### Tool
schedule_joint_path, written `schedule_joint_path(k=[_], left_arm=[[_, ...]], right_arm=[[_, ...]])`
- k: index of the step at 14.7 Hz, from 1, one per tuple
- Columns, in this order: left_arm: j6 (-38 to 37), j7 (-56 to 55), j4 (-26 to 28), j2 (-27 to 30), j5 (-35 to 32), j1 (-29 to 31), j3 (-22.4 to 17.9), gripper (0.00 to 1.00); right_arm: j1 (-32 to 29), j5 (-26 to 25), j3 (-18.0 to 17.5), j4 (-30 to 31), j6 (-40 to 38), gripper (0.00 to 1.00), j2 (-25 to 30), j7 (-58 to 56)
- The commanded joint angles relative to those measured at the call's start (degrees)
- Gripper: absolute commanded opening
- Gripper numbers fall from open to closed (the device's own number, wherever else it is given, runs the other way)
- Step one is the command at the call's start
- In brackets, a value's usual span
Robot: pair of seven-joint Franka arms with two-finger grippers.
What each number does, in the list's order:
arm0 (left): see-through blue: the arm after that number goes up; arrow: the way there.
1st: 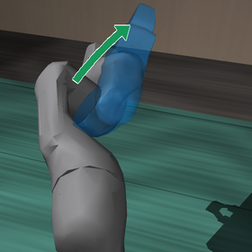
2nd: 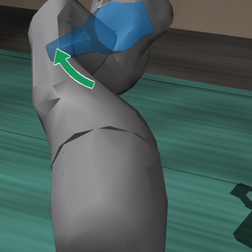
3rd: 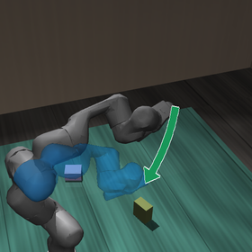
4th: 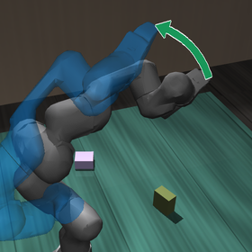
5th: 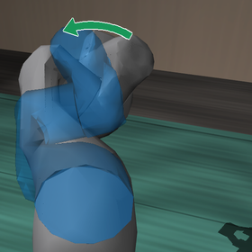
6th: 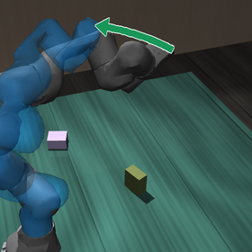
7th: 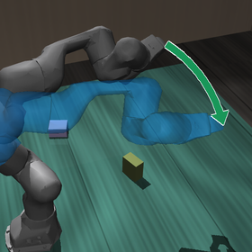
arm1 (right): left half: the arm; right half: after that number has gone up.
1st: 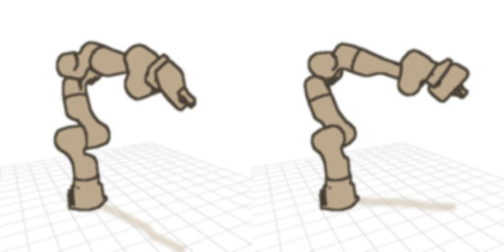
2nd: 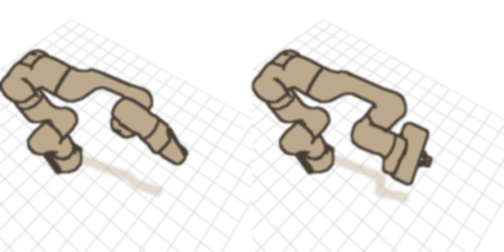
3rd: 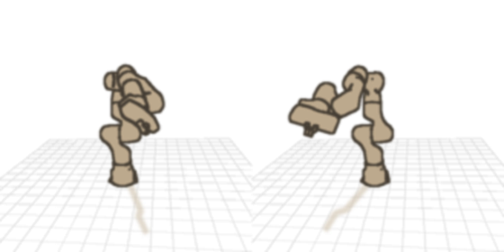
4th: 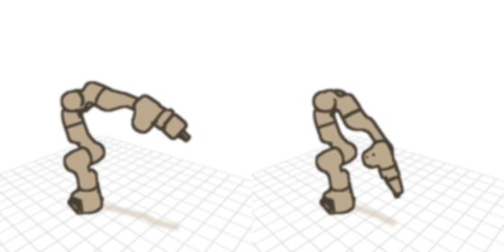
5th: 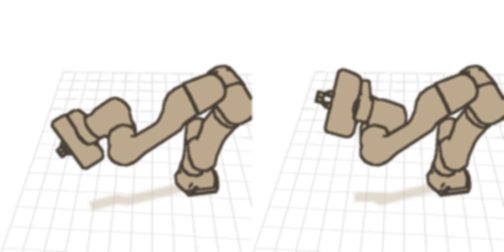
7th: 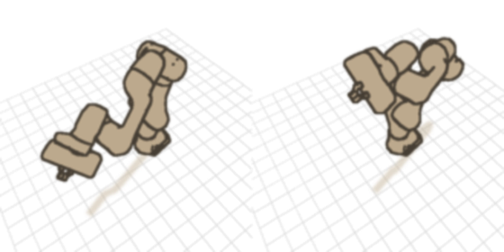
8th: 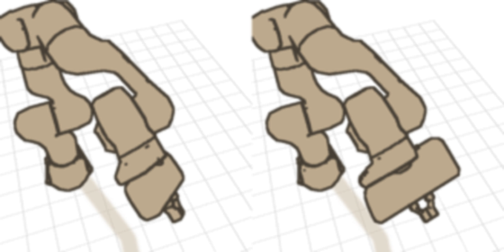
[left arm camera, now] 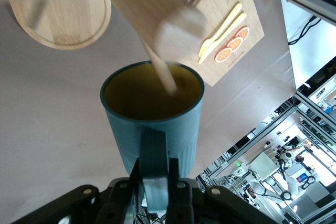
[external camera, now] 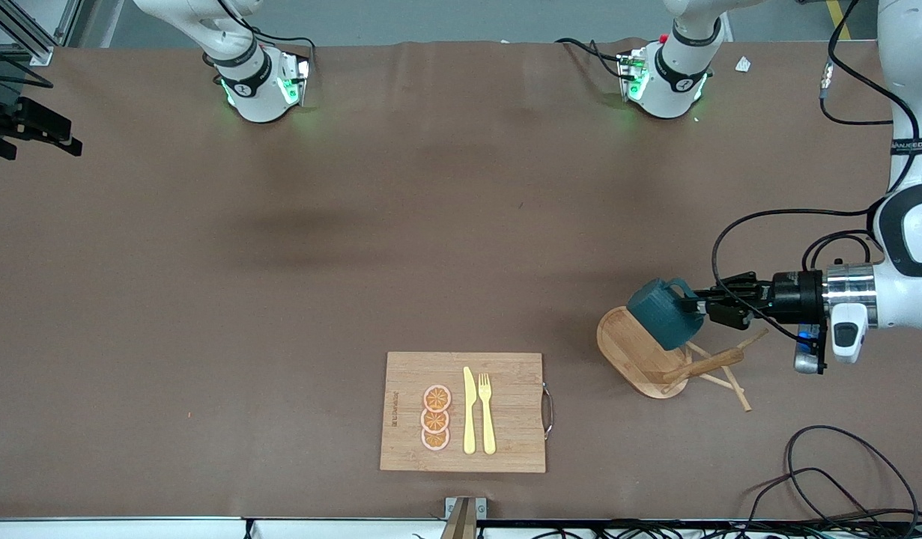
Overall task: Pass cup and hang on rack
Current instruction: 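Lower the mug onto a rack peg with the left gripper, then open the left gripper and draw it back from the rack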
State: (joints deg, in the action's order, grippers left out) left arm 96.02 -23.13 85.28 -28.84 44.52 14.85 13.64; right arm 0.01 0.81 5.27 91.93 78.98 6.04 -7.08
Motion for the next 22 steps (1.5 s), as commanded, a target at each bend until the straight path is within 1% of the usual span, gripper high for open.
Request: schedule_joint_path(k=[1,8,12,13,14,16,17,18,19,22], left_arm=[[-0.7,2.6,-1.3,-1.4,2.3,1.6,0.3,0.03],[-0.7,5.6,-1.5,-3.4,6.1,4.6,0.2,0.06],[-0.7,5.6,-1.5,-4.1,7.6,5.2,0.2,0.14],[-0.7,5.6,-1.5,-4.4,8.4,5.5,0.2,0.24],[-0.7,5.6,-1.5,-4.6,8.7,5.6,0.2,0.43],[-0.7,5.6,-1.6,-4.5,8.7,5.6,0.2,0.61],[-0.7,5.4,-1.8,-4.4,8.7,5.6,0.2,0.72],[-0.7,4.4,-2.5,-4.4,8.7,5.5,0.3,0.84],[-0.7,3.7,-3.4,-4.3,8.7,5.1,0.3,1.00],[-0.7,-1.0,-6.3,-2.9,7.0,4.7,0.3,1.00]], right_arm=[[0.0,-0.5,0.0,1.0,-0.3,1.00,1.3,-0.4],[0.0,-0.5,0.0,1.0,-0.4,1.00,1.3,-0.4],[0.0,-0.5,0.0,1.0,-0.4,1.00,1.3,-0.4],[0.1,-0.5,0.0,1.0,-0.4,1.00,1.3,-0.4],[0.1,-0.5,0.0,1.0,-0.4,1.00,1.3,-0.4],[0.0,-0.5,0.0,1.0,-0.4,1.00,1.3,-0.4],[0.0,-0.5,-0.1,1.0,-0.4,1.00,1.3,-0.4],[0.0,-0.5,-0.1,1.0,-0.4,1.00,1.3,-0.4],[0.0,-0.5,0.0,1.0,-0.4,1.00,1.3,-0.4],[0.0,-0.5,-0.1,1.0,-0.4,1.00,1.3,-0.4]])
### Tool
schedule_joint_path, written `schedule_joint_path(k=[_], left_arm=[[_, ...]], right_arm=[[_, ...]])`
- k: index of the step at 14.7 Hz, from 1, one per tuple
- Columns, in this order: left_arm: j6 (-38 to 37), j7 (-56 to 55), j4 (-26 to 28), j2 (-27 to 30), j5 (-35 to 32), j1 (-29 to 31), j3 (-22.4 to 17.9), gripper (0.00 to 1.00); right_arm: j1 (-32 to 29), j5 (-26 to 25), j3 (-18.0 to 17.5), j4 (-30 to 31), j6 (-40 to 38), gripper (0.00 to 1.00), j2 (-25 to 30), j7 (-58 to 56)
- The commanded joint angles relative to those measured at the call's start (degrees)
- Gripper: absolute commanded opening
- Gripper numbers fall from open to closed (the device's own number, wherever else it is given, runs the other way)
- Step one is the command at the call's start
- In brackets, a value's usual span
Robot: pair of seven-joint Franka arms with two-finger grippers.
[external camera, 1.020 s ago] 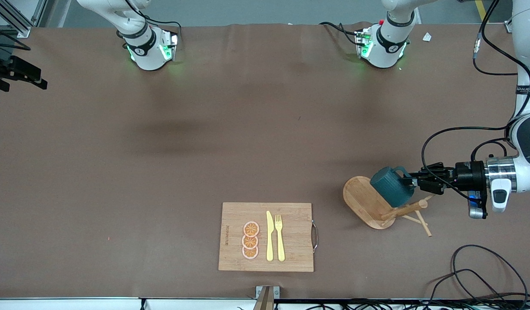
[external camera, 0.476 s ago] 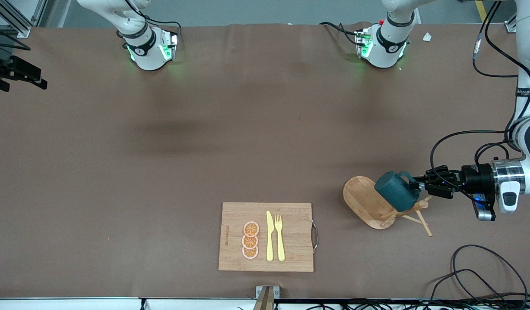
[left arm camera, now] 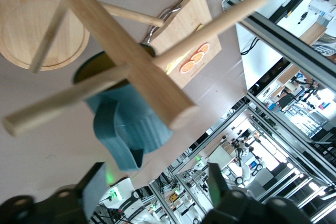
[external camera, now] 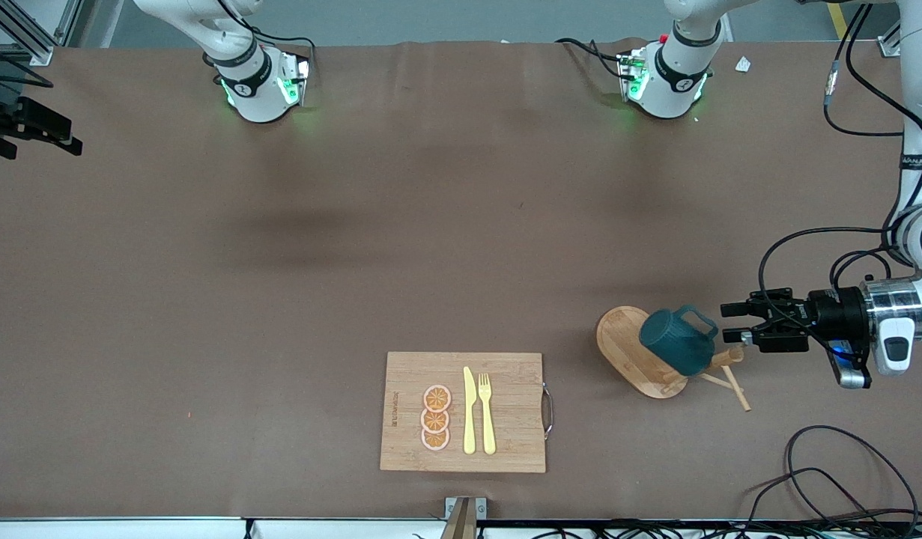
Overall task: Pass cup and hang on rack
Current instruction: 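Open the left gripper and draw it back from the rack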
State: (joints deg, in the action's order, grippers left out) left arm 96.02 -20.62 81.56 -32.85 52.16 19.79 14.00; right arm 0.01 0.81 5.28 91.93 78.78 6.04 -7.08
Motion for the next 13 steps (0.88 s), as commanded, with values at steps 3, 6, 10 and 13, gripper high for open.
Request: schedule_joint_path(k=[3,6,10,13], left_arm=[[-0.7,-7.8,-2.7,5.4,-6.4,-0.5,1.4,1.00],[-0.7,-7.9,-2.7,9.4,-13.8,-0.3,2.7,1.00],[-0.8,-5.7,-2.7,15.4,-29.3,-0.1,6.6,1.00],[-2.1,-5.1,-2.6,19.0,-38.8,0.0,10.0,1.00]], right_arm=[[0.0,-0.6,0.0,1.0,-0.2,1.00,1.3,-0.4],[0.0,-0.6,0.0,1.0,-0.2,1.00,1.3,-0.4],[0.0,-0.5,0.0,1.0,-0.2,1.00,1.3,-0.4],[0.0,-0.5,-0.1,1.0,-0.2,1.00,1.3,-0.4]])
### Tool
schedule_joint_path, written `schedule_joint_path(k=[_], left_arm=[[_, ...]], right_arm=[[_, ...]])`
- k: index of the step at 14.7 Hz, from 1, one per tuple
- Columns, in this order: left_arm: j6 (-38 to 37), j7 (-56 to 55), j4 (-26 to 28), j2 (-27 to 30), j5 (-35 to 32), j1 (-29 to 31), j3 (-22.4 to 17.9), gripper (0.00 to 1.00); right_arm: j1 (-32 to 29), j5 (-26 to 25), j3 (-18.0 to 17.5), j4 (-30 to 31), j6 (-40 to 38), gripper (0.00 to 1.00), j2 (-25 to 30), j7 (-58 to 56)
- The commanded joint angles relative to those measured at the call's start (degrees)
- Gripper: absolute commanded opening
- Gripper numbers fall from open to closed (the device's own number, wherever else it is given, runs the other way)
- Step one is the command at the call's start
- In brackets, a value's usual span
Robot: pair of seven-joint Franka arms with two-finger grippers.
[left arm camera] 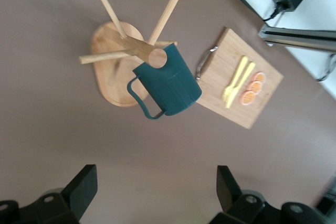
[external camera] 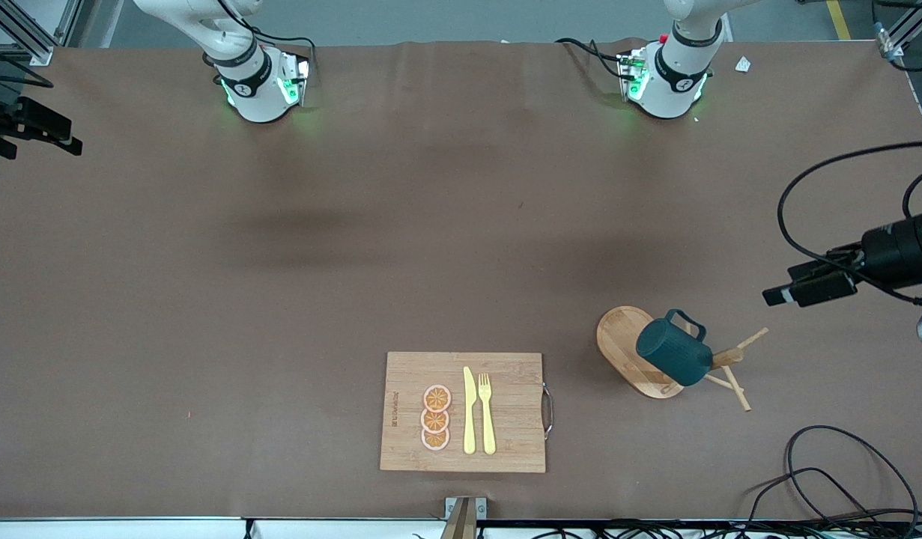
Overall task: Pass cup and hang on rack
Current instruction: 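Open the left gripper and draw it back from the rack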
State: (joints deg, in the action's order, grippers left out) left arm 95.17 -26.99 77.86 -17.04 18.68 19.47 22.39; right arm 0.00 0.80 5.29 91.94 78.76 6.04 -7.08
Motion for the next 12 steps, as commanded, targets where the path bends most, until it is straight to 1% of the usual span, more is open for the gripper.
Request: schedule_joint_path(k=[1,3,6,8,12], left_arm=[[-1.6,2.5,1.1,4.0,-8.3,0.2,2.9,1.00],[-2.5,7.9,1.3,5.7,-13.1,0.4,4.2,1.00],[-4.2,14.8,1.4,7.3,-15.7,1.1,3.8,1.00],[-5.7,15.7,1.3,7.5,-17.0,1.4,3.7,1.00],[-5.7,14.8,1.2,8.7,-17.8,1.1,4.2,1.00]], right_arm=[[0.0,-0.5,0.0,1.0,-0.2,1.00,1.3,-0.4],[0.0,-0.5,-0.1,1.0,-0.2,1.00,1.3,-0.4],[0.0,-0.5,0.0,1.0,-0.2,1.00,1.3,-0.4],[0.0,-0.5,0.0,1.0,-0.1,1.00,1.3,-0.4],[0.0,-0.5,-0.1,0.9,0.9,1.00,1.3,-0.5]])
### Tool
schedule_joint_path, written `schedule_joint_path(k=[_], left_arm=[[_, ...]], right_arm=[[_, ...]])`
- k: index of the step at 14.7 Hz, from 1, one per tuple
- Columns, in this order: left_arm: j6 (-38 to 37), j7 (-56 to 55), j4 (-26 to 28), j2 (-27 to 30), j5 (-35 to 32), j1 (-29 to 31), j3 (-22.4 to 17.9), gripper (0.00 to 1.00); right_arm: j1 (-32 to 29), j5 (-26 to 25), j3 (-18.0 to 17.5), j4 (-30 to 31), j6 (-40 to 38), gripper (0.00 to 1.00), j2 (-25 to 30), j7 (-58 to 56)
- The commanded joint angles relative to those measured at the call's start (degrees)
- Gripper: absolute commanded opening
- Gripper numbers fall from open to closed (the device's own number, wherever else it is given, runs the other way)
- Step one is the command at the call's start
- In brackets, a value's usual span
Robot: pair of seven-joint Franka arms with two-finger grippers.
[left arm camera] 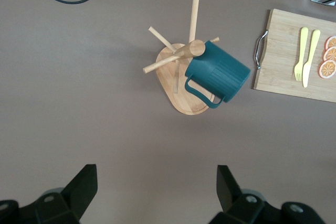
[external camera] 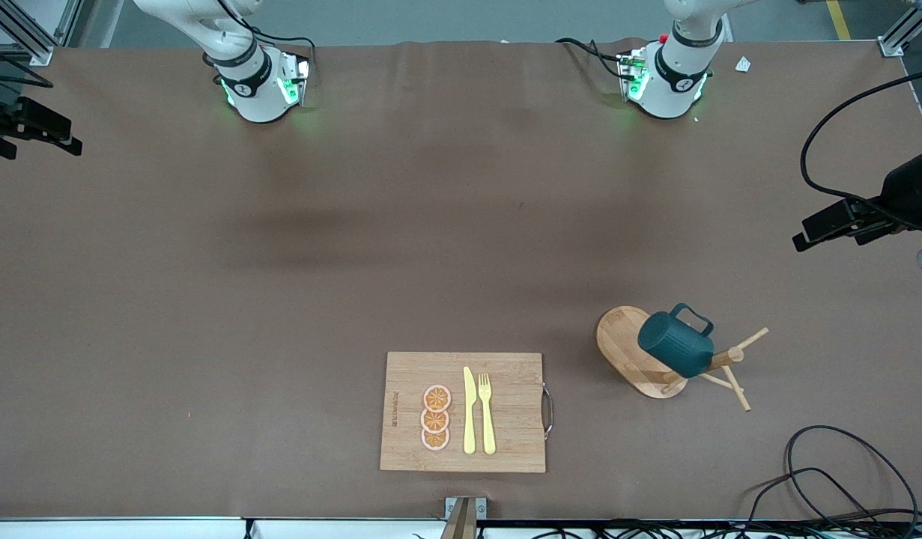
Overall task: Pass cup and hang on rack
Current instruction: 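Open the left gripper and draw it back from the rack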
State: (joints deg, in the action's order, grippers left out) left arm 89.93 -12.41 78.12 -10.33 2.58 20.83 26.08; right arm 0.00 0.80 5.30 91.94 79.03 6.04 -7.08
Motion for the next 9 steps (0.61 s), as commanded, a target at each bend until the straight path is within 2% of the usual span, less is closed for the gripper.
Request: schedule_joint_path(k=[1,2,5,9], left_arm=[[-0.5,0.0,1.1,2.7,-2.7,-2.2,0.2,1.00],[-0.8,-0.3,1.1,3.1,-3.9,-4.7,-0.2,1.00],[-4.0,-2.0,1.0,4.1,-4.7,-12.5,-8.4,1.00],[-4.1,-2.5,1.8,6.0,-4.8,-16.8,-11.9,1.00]], right_arm=[[0.0,-0.6,0.0,0.9,0.8,1.00,1.3,-0.5],[0.0,-0.6,0.0,0.7,0.9,1.00,1.3,-0.5],[0.1,-1.7,-0.1,0.3,1.2,1.00,1.2,-0.5],[0.2,-1.9,-0.2,0.3,1.0,1.00,1.2,-0.6]])
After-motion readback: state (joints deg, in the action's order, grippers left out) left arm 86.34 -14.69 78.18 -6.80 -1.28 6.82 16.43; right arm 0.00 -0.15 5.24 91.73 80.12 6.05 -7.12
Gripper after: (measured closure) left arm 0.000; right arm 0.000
